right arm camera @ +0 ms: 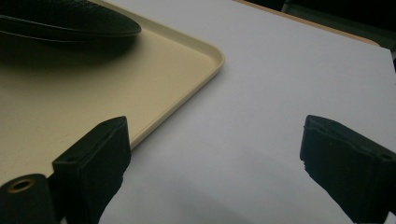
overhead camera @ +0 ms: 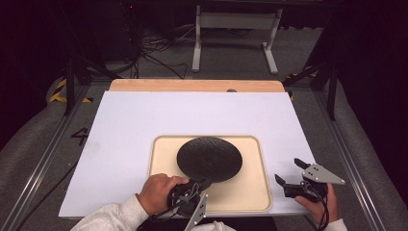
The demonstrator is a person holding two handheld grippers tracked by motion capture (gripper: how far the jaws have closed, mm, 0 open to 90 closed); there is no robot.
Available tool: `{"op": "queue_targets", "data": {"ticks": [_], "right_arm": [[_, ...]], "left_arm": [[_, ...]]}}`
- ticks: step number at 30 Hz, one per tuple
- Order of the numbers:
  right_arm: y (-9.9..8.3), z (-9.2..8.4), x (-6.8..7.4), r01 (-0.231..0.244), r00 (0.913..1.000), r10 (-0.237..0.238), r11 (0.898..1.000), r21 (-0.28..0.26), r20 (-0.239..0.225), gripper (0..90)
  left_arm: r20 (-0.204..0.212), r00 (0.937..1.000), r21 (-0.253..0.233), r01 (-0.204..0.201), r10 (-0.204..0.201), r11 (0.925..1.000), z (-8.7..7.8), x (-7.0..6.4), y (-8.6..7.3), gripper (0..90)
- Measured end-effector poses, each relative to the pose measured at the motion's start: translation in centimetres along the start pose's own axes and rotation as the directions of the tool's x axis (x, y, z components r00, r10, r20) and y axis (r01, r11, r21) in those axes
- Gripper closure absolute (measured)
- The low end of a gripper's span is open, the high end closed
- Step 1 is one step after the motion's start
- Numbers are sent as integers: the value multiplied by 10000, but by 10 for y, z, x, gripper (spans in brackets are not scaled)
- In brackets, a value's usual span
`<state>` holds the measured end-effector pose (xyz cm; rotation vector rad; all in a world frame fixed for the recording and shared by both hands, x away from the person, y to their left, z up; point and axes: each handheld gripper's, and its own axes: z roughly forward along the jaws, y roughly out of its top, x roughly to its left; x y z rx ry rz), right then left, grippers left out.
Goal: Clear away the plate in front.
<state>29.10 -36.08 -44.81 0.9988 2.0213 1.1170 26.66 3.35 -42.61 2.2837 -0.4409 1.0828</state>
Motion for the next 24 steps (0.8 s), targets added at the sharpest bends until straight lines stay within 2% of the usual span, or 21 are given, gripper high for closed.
{"op": "queue_targets", "data": {"ticks": [3,5,8,10,13,16,18,21,24], "right_arm": [[0,0,0,-1,10000,1,10000,-27,-20,94],[0,-1,0,40,10000,-40,10000,-10,-13,94],[0,0,1,63,10000,-63,10000,16,-49,94],[0,0,1,60,10000,-60,10000,17,-66,94],[-1,0,0,9,10000,-9,10000,-14,-73,94],[-1,0,0,9,10000,-9,10000,-8,-98,94],[-1,0,0,29,9999,-29,10000,20,-109,94],[-1,0,1,68,9999,-68,10000,39,-144,94],[0,0,1,73,9999,-73,10000,18,-152,94]], "left_arm": [[198,9993,-94,318,-316,9995,0,2,-3,875],[355,9987,-192,386,-379,9991,1,2,-4,873],[728,9952,-184,666,-651,9976,3,2,-7,859],[821,9939,-193,750,-732,9970,4,1,-7,856],[1238,9863,-172,1124,-1095,9935,7,1,-9,835],[1350,9837,-184,1223,-1187,9923,7,2,-10,828],[1630,9755,-95,1512,-1476,9885,7,3,-13,821],[1918,9696,-40,1558,-1521,9878,11,1,-15,808],[1972,9676,20,1606,-1578,9870,13,0,-16,801]]}}
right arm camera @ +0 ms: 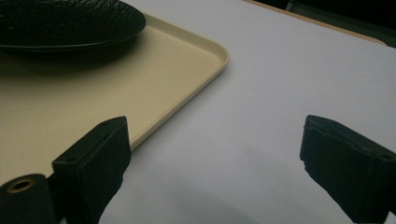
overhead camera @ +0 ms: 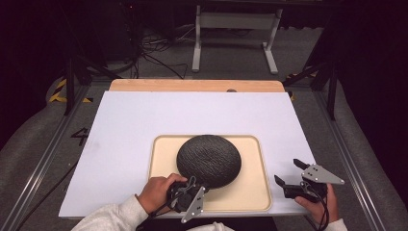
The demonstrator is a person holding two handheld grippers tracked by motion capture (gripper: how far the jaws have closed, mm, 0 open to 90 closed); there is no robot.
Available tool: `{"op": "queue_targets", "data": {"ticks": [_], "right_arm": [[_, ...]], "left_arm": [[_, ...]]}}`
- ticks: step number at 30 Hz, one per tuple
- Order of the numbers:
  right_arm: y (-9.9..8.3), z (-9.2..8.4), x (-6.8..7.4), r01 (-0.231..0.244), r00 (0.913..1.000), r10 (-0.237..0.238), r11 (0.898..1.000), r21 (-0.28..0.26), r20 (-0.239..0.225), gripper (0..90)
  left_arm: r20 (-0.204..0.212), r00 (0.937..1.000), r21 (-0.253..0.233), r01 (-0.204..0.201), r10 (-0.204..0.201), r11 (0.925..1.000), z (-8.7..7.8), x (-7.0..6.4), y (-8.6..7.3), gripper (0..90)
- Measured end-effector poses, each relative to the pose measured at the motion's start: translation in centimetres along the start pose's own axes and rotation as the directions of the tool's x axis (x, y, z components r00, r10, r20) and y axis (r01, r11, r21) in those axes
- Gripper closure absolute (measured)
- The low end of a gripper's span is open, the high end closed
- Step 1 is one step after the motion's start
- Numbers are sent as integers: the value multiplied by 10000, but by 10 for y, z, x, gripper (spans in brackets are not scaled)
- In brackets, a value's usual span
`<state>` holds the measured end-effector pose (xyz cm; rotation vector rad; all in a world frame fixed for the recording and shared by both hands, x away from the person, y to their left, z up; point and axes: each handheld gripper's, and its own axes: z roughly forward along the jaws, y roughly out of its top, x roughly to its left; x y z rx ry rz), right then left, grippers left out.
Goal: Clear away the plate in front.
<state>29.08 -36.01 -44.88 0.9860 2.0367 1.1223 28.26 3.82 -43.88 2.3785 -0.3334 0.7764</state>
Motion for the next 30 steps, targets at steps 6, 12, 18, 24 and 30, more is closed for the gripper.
{"op": "queue_targets", "data": {"ticks": [6,12,18,24,30], "right_arm": [[0,1,1,-28,10000,28,10000,23,-14,94],[0,2,1,-18,10000,18,10000,84,-80,94],[0,2,1,-36,10000,37,9999,119,-87,94],[0,3,2,6,9999,-4,9999,138,-140,94],[-1,3,2,46,9999,-43,9999,156,-160,94]], "left_arm": [[322,9994,219,-145,137,9997,6,-3,0,788],[552,9985,233,38,-50,9997,12,-5,-1,774],[751,9957,-140,555,-543,9984,11,-4,-3,767],[849,9916,-286,999,-971,9946,11,-2,-4,752],[1229,9831,-500,1428,-1358,9885,10,1,-3,692]]}}
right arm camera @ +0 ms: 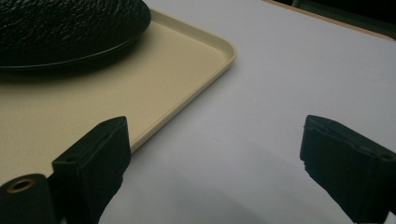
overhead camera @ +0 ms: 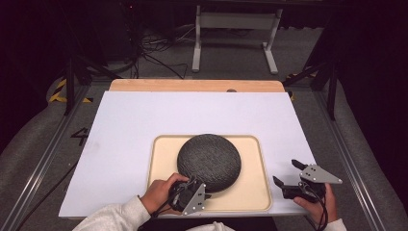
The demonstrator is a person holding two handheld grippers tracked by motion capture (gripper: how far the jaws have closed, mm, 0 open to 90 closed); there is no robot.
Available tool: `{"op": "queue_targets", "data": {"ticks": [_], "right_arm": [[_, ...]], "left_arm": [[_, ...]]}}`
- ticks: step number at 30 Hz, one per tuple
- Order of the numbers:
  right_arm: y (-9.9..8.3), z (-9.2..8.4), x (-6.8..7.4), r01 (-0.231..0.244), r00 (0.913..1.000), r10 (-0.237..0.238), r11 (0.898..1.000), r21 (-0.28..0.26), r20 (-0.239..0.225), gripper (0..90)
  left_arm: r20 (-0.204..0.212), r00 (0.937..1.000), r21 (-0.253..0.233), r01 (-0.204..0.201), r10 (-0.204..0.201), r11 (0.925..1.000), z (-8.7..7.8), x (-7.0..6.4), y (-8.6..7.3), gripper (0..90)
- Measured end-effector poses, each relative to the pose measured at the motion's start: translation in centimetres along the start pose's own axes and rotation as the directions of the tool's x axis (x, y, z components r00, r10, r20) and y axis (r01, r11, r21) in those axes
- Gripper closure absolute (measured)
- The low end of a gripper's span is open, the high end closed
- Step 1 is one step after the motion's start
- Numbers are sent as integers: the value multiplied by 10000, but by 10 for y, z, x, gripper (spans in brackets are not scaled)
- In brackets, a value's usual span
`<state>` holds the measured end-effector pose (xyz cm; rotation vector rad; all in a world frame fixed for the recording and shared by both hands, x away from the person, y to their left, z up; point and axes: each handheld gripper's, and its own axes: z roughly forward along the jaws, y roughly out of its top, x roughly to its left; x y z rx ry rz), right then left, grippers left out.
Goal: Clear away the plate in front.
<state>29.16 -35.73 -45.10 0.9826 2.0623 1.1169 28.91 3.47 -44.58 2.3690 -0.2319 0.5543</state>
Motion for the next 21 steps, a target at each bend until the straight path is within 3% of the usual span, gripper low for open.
{"op": "queue_targets", "data": {"ticks": [4,9,13,15,17,21], "right_arm": [[0,0,0,41,10000,-41,10000,12,1,94],[0,0,1,59,10000,-59,10000,22,-9,93],[0,0,1,71,10000,-71,10000,25,-9,93],[0,0,1,76,10000,-76,10000,20,-5,93],[0,0,1,64,10000,-64,10000,21,5,93],[0,0,1,83,10000,-83,10000,23,-15,93]], "left_arm": [[45,9996,-355,292,-290,9989,-3,1,4,608],[-156,9985,-398,517,-523,9979,-5,6,3,517],[-338,9945,-431,981,-996,9942,-8,13,0,405],[-406,9946,-481,939,-959,9944,-8,15,-1,355],[-569,9901,-546,1256,-1286,9906,-10,17,-3,308],[-734,9867,-719,1399,-1451,9876,-15,23,-7,225]]}}
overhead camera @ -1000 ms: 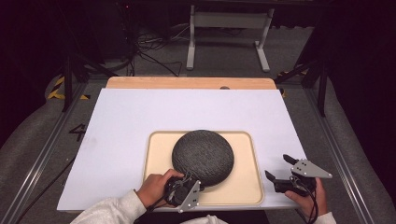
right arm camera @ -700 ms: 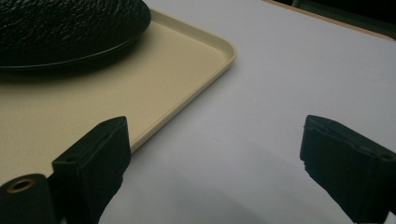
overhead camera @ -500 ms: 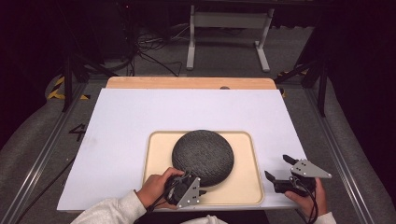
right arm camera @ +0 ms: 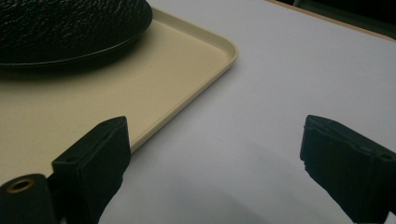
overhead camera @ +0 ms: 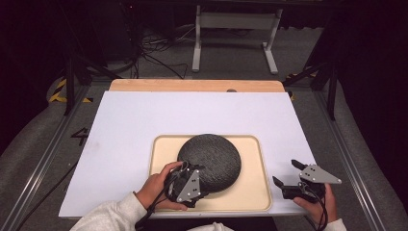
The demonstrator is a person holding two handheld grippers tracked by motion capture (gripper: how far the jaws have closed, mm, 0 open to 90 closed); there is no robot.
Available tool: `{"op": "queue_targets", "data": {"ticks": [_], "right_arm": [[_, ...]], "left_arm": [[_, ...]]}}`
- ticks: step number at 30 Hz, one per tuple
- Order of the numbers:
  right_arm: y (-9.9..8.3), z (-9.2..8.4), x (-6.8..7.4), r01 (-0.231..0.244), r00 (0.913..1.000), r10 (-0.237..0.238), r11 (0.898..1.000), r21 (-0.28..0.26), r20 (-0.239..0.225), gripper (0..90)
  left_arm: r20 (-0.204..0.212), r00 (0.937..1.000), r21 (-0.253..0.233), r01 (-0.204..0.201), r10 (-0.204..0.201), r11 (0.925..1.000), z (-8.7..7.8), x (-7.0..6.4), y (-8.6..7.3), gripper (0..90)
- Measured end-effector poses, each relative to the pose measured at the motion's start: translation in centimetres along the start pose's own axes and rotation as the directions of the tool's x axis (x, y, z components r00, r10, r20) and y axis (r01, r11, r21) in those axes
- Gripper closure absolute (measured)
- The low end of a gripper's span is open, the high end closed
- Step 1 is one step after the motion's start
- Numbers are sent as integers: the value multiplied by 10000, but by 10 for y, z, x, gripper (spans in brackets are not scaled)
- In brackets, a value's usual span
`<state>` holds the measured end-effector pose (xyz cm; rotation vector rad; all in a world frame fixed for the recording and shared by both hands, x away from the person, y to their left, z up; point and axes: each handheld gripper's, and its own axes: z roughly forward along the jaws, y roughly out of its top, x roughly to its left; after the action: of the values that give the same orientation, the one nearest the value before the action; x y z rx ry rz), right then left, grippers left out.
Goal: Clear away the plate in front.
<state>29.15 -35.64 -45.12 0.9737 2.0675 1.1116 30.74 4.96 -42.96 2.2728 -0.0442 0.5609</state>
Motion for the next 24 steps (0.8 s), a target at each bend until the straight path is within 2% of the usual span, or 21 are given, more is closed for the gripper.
{"op": "queue_targets", "data": {"ticks": [5,6,7,9,14,24], "right_arm": [[0,0,0,13,10000,-13,10000,-14,8,93],[0,0,0,13,10000,-13,10000,-14,8,93],[0,0,0,28,10000,-28,10000,-36,23,93],[0,-1,0,13,10000,-13,10000,-44,42,93],[1,-1,1,56,10000,-55,10000,-51,37,93],[1,-1,2,144,9999,-144,9999,-80,14,91]], "left_arm": [[-87,9999,-196,61,-63,9998,-4,5,-1,171],[-245,9995,-91,206,-208,9997,-5,5,-2,171],[-343,9993,-71,167,-169,9998,-6,6,-2,137],[-218,9994,-157,256,-260,9995,-7,8,-3,130],[-215,9995,-209,225,-229,9995,-10,12,-6,107],[-471,9981,-41,402,-404,9992,-18,19,-12,95]]}}
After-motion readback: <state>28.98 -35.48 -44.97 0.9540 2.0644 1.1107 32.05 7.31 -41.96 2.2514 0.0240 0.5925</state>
